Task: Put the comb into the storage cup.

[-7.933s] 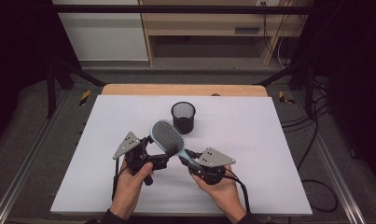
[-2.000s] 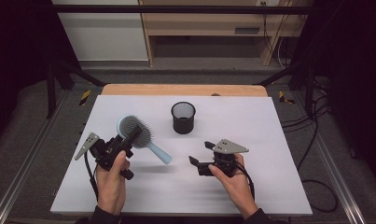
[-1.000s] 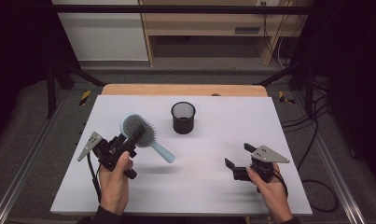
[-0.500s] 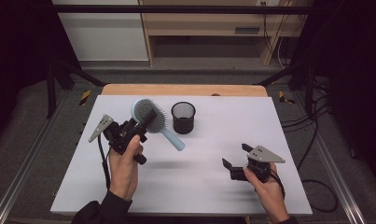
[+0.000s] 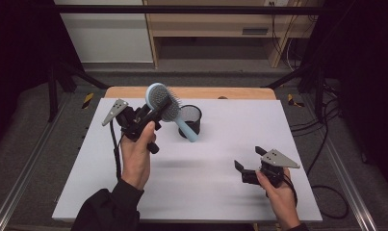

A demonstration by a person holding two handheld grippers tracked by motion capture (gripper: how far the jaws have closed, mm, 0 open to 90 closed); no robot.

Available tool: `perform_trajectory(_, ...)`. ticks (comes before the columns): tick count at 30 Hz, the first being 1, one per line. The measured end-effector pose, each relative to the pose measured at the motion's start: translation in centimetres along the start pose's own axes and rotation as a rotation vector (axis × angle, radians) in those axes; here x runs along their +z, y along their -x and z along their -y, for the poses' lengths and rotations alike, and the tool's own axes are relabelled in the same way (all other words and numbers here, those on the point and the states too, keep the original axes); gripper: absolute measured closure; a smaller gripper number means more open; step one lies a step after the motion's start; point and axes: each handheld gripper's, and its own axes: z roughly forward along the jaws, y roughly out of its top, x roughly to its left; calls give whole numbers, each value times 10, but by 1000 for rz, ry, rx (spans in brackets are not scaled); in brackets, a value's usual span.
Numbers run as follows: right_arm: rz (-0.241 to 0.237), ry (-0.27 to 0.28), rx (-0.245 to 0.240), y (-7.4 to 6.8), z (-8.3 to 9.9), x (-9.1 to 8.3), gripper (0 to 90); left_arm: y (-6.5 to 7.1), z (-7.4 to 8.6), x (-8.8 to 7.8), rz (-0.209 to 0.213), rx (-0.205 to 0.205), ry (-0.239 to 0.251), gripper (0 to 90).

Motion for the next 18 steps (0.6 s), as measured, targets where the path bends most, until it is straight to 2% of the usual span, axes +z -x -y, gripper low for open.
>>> perform_trajectory(7, -4, 0, 1, 1, 0, 0, 64, -2, -15, 17, -2, 38, -9, 521)
perform_trajectory(13, -7, -2, -5, 1, 0, 1, 64, -2, -30, 30, -3, 62, 15, 520)
perform_trajectory(18, -7, 1, 0, 1, 0, 0, 63, -6, -34, 40, -14, 79, 12, 520)
